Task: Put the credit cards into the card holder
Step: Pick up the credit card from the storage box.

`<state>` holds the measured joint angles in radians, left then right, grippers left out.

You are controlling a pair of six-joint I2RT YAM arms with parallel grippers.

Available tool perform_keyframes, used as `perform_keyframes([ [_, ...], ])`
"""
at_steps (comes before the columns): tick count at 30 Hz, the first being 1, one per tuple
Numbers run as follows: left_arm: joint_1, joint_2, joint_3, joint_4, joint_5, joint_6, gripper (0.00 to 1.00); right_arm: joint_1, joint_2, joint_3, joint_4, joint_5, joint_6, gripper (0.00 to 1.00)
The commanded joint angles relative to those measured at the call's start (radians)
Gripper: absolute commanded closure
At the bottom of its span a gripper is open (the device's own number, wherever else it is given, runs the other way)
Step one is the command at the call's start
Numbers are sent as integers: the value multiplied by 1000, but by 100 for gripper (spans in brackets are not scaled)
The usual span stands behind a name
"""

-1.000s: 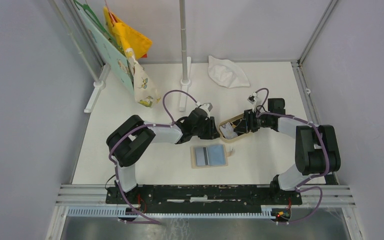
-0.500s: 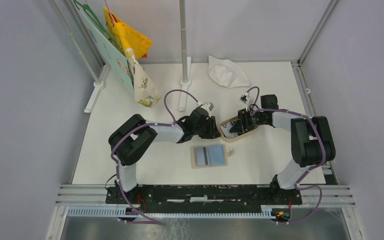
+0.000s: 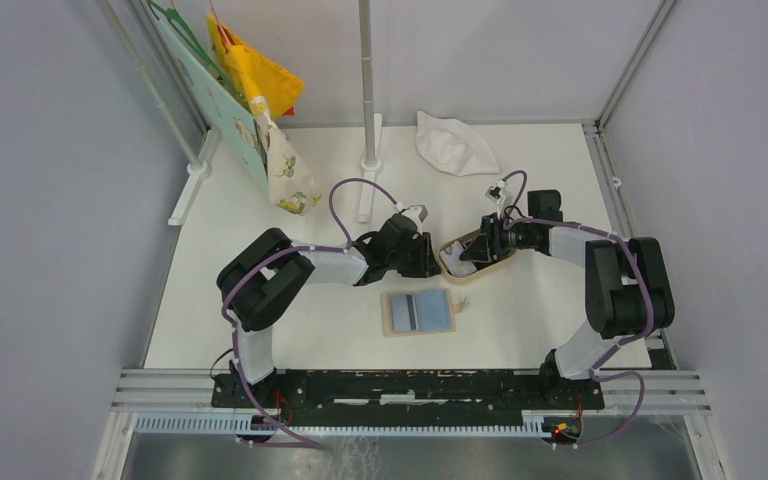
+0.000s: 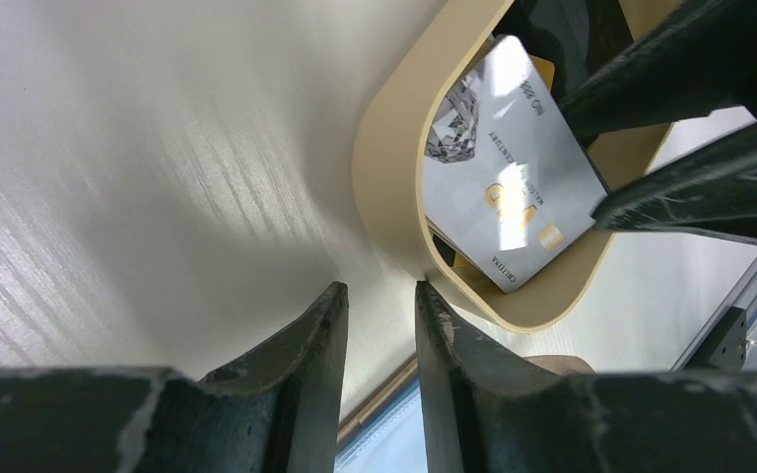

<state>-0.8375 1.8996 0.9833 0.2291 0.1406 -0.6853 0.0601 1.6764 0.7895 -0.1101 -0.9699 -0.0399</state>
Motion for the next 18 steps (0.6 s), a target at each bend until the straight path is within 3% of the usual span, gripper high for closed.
perform_keyframes([
  [1,-6,7,46,52,4,33,61,16,-52,-26,54,-153,90,53],
  [13,-3,3,54,46,3,36,61,19,-2,-18,7,-55,54,53],
  [18,-3,2,55,45,6,36,62,26,27,-21,22,-103,73,53],
])
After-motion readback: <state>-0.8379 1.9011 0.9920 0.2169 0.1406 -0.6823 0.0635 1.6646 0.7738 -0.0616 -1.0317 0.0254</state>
